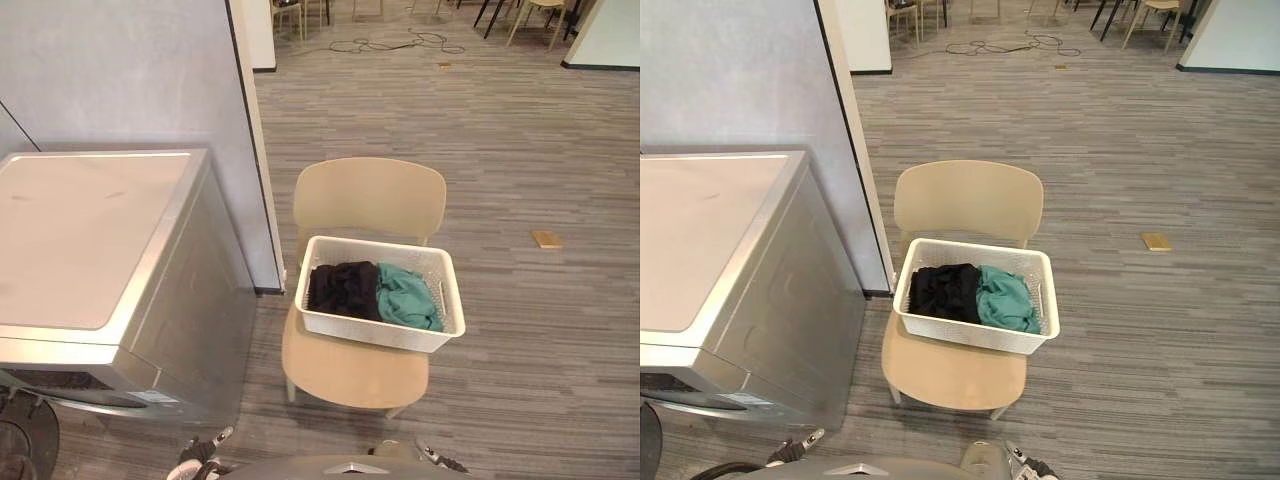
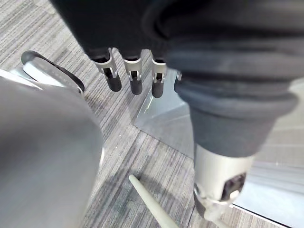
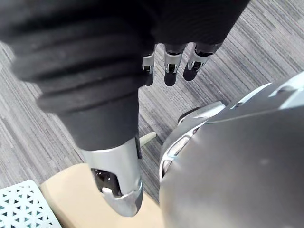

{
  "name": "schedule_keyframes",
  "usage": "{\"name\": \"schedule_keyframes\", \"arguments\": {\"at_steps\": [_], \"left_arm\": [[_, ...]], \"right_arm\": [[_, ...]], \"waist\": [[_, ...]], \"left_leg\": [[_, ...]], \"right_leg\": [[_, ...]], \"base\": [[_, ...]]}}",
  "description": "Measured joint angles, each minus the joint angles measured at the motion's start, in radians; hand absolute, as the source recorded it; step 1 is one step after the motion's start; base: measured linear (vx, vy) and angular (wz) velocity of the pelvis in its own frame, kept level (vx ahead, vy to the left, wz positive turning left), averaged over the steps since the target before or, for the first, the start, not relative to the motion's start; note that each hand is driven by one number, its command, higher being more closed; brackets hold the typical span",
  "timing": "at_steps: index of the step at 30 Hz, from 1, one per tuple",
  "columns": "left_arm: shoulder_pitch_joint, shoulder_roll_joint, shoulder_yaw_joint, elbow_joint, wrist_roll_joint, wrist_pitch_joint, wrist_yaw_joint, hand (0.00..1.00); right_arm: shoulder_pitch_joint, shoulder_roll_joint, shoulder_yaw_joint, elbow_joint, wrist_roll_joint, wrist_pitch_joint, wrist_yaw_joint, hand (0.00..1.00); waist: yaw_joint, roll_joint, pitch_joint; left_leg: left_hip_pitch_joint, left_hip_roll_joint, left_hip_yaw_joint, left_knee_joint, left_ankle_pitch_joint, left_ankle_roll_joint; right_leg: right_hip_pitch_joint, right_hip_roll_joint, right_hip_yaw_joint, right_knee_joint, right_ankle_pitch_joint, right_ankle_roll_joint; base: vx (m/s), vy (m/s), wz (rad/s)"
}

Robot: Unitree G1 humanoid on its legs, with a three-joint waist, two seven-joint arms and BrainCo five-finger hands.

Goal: Pick up the laundry basket with both hands and put the clothes into the washing machine.

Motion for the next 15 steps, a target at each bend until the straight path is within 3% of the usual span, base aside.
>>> {"name": "schedule_keyframes", "arguments": {"at_steps": [1,3,4,5,6,7,8,9,12,15], "left_arm": [[0.003,0.019,-0.032,0.0,-0.013,0.0,0.001,0.0],[-0.001,0.035,-0.072,-0.004,-0.015,-0.002,0.0,0.0],[-0.005,0.045,-0.092,-0.005,-0.014,-0.003,0.001,0.0],[-0.005,0.046,-0.107,-0.005,-0.014,-0.006,0.004,0.0],[-0.005,0.046,-0.119,-0.004,-0.014,-0.006,0.006,0.0],[-0.004,0.044,-0.131,-0.003,-0.014,-0.005,0.008,0.0],[0.002,0.038,-0.145,0.005,-0.014,-0.004,0.008,0.0],[0.002,0.051,-0.14,0.013,-0.014,-0.003,0.016,0.0],[0.029,0.044,-0.081,0.027,-0.012,0.016,0.026,0.0],[0.055,0.033,-0.065,0.016,0.022,0.024,0.046,0.0]], "right_arm": [[-0.01,0.001,0.022,-0.002,0.005,-0.001,0.0,0.0],[-0.013,-0.005,0.046,-0.009,0.021,-0.005,-0.009,0.0],[-0.012,-0.007,0.062,-0.043,0.037,-0.006,-0.026,0.0],[-0.01,-0.007,0.076,-0.1,0.076,-0.008,-0.036,0.0],[-0.01,-0.007,0.076,-0.166,0.1,-0.009,-0.045,0.0],[-0.009,-0.006,0.076,-0.216,0.13,-0.017,-0.053,0.0],[-0.009,0.009,0.076,-0.31,0.209,-0.034,-0.066,0.0],[-0.015,0.031,0.075,-0.407,0.317,-0.047,-0.072,0.0],[-0.009,0.069,0.075,-0.669,0.373,-0.093,-0.12,0.0],[0.057,0.09,0.1,-0.996,0.351,-0.161,-0.19,0.0]], "waist": [[0.003,-0.014,0.009],[0.012,-0.017,0.014],[0.008,-0.023,0.03],[0.007,-0.026,0.033],[0.005,-0.022,0.033],[0.004,-0.01,0.033],[0.0,0.004,0.027],[0.002,-0.01,0.027],[0.01,-0.036,0.03],[0.008,-0.036,0.021]], "left_leg": [[-0.052,0.003,0.006,0.114,0.07,0.002],[-0.144,0.003,0.091,0.3,-0.059,-0.007],[-0.177,-0.024,0.175,0.344,-0.173,-0.004],[-0.193,-0.09,0.233,0.283,-0.264,-0.005],[-0.2,-0.148,0.262,0.17,-0.284,-0.006],[-0.199,-0.179,0.275,0.063,-0.256,-0.007],[-0.177,-0.191,0.327,-0.067,-0.254,0.042],[-0.138,-0.222,0.329,-0.154,-0.247,0.076],[-0.118,-0.245,0.361,-0.219,-0.224,0.09],[-0.072,-0.273,0.371,-0.283,-0.204,0.102]], "right_leg": [[0.041,0.01,-0.001,-0.052,0.015,-0.019],[0.087,0.018,-0.002,-0.093,0.027,-0.031],[0.13,0.01,-0.002,-0.113,0.03,-0.027],[0.153,-0.005,0.0,-0.129,0.033,-0.02],[0.157,-0.01,0.004,-0.137,0.037,-0.013],[0.155,-0.006,0.006,-0.14,0.037,-0.006],[0.14,0.016,0.018,-0.14,0.03,0.014],[0.123,0.002,0.037,-0.146,0.034,0.022],[0.116,-0.016,0.066,-0.173,0.061,0.029],[0.15,-0.034,0.068,-0.222,0.076,0.044]], "base": [[0.14,-0.199,-0.29],[0.13,-0.154,-0.2],[0.11,-0.075,0.0],[0.11,-0.018,-0.01],[0.06,0.042,-0.06],[0.05,0.069,-0.01],[0.06,0.057,-0.04],[0.05,0.056,-0.12],[0.05,0.065,-0.25],[0.06,0.046,-0.03]]}}
